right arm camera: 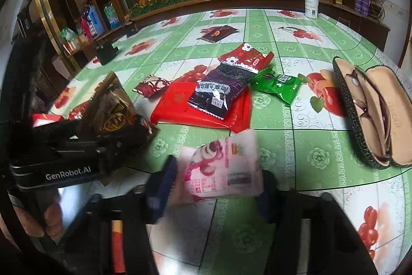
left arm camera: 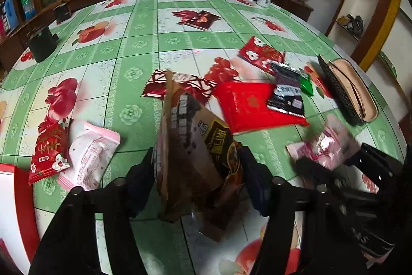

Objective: Organize snacks
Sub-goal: 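Grasp the pink Lotso pouch with right tool while left grasps brown snack bag, then carry both packets over the white tray and open both tools, then move both tools back over the snacks on the table, then grasp the green candy with right tool while left grasps the black packet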

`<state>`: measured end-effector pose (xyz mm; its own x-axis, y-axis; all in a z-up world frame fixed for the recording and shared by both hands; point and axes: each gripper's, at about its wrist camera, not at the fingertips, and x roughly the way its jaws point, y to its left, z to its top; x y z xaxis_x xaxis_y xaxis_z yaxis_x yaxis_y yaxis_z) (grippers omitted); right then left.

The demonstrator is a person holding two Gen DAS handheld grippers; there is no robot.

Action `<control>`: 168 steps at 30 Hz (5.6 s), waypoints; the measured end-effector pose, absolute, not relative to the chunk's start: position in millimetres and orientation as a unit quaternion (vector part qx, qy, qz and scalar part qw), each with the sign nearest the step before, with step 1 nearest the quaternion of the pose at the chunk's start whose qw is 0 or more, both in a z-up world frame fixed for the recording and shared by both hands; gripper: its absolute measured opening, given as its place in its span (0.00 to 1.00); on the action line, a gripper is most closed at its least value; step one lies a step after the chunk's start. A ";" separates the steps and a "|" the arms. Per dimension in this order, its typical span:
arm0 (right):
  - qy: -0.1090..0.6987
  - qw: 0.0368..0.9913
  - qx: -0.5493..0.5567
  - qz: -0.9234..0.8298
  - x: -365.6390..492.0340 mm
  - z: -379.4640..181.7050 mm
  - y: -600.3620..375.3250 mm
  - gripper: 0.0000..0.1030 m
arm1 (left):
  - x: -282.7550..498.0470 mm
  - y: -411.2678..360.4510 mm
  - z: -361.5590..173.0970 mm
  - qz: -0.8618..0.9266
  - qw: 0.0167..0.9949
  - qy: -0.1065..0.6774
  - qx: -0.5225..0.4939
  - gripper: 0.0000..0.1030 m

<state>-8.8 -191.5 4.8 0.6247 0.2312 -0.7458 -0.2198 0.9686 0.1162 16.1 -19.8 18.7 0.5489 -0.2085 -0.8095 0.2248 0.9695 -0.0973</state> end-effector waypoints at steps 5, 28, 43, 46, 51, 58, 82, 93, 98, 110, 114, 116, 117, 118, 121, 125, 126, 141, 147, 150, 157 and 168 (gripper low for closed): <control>0.415 0.901 0.025 0.124 -10.0 4.8 -202.3 0.21 | -0.1 -18.0 20.9 -0.135 0.878 0.459 0.000 0.48; 0.290 0.938 0.102 0.158 -43.8 43.7 -206.0 0.20 | -75.3 44.4 45.4 -0.122 0.898 0.422 -0.019 0.46; 0.299 0.938 0.075 0.161 -41.9 38.7 -195.8 0.20 | -57.5 29.0 20.1 -0.065 0.872 0.481 -0.064 0.78; 0.298 0.938 0.074 0.161 -42.4 38.9 -195.8 0.20 | -59.0 25.8 15.2 -0.062 0.884 0.462 -0.047 0.77; 0.296 0.940 0.064 0.159 -44.7 40.5 -193.0 0.20 | -63.4 19.8 14.5 -0.087 0.892 0.444 -0.018 0.51; 0.275 0.944 0.056 0.174 -53.1 45.2 -187.4 0.20 | -79.4 18.8 35.3 -0.097 0.907 0.410 0.012 0.46; 0.266 0.887 -0.001 0.377 -80.0 45.3 22.5 0.20 | -126.2 200.7 74.3 0.082 0.939 0.333 -0.042 0.47; 0.285 0.836 -0.083 0.461 -111.0 25.3 109.4 0.20 | -135.6 234.7 56.6 0.117 0.928 0.347 -0.065 0.47; 0.308 0.820 -0.078 0.476 -108.6 19.8 115.5 0.20 | -138.0 240.5 51.3 0.121 0.925 0.353 -0.068 0.47; 0.360 0.789 -0.085 0.490 -101.4 6.8 123.9 0.23 | -134.7 245.0 39.8 0.119 0.917 0.374 -0.071 0.47; 0.372 0.785 -0.088 0.487 -100.1 3.7 126.0 0.23 | -134.7 248.8 36.3 0.123 0.913 0.382 -0.075 0.47; 0.378 0.783 -0.095 0.484 -98.6 0.9 128.1 0.25 | -133.9 250.5 35.3 0.124 0.910 0.387 -0.077 0.48; 0.378 0.786 -0.097 0.480 -97.7 0.8 127.8 0.31 | -133.8 250.8 35.2 0.127 0.910 0.388 -0.078 0.49; 0.376 0.788 -0.098 0.477 -97.5 1.2 127.1 0.34 | -133.7 251.3 35.4 0.133 0.908 0.389 -0.078 0.51; 0.373 0.802 -0.114 0.453 -99.0 1.3 126.9 0.64 | -133.6 253.7 36.8 0.153 0.905 0.391 -0.073 0.62; 0.358 0.813 -0.121 0.443 -97.6 9.5 120.2 0.67 | -138.5 254.6 48.7 0.177 0.910 0.370 -0.066 0.70; 0.354 0.817 -0.115 0.441 -97.2 12.5 116.7 0.68 | -139.4 254.3 52.1 0.183 0.911 0.364 -0.058 0.72; 0.316 0.902 0.085 0.281 11.7 57.7 -90.8 0.76 | -106.4 186.0 104.0 0.116 0.935 0.333 0.020 0.81; 0.323 0.912 0.152 0.200 49.7 53.6 -205.8 0.78 | -63.9 125.1 104.9 0.054 0.933 0.352 0.056 0.81; 0.314 0.908 0.211 0.181 67.8 47.9 -253.1 0.78 | -41.2 92.4 98.6 0.031 0.927 0.366 0.072 0.81; 0.315 0.899 0.245 0.180 110.6 38.1 -275.9 0.76 | 18.7 50.6 77.8 0.000 0.911 0.406 0.071 0.81; 0.362 0.850 0.321 0.208 160.9 3.6 -272.7 0.78 | 123.4 129.6 41.3 0.113 0.870 0.473 -0.075 0.81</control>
